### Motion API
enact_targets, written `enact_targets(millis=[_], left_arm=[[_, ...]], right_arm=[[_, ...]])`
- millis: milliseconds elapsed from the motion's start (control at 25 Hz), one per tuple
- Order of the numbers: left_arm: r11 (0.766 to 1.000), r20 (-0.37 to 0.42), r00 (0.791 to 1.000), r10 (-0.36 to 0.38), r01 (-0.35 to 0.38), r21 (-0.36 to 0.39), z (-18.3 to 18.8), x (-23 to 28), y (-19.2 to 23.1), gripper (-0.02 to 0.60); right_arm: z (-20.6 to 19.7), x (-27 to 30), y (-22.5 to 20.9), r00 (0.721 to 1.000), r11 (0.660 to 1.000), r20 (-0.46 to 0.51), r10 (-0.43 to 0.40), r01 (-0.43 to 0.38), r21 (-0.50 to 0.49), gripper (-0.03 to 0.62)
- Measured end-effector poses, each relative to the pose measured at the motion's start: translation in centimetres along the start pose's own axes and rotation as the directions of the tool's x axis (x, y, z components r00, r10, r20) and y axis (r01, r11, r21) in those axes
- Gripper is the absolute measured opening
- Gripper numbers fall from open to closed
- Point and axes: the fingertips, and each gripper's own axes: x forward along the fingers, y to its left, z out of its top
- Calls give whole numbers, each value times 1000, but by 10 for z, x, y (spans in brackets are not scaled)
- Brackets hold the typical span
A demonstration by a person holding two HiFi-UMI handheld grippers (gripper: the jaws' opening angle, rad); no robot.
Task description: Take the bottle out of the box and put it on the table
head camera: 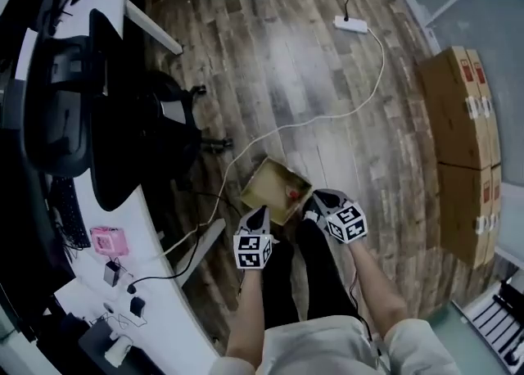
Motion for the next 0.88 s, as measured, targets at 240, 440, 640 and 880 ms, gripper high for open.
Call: enact_targets(millis=[240,440,640,880], left_arm=[[998,-124,990,-67,67,1,-83,30,5,14],[993,-141,985,-96,105,58,-127,82,17,14],[990,-168,978,-121,132,53,-181,120,24,14],[982,-185,967,-172,183,43,-240,150,31,14]], right_arm=[[-126,31,-14,994,978,-113,-9,32,208,38],[-195,85,-38,973,984,-224,-50,86,155,39],[-230,135,-43,967,998,-254,-29,40,41,41],[-280,184,-43,945,998,-326,14,-35,-58,142]])
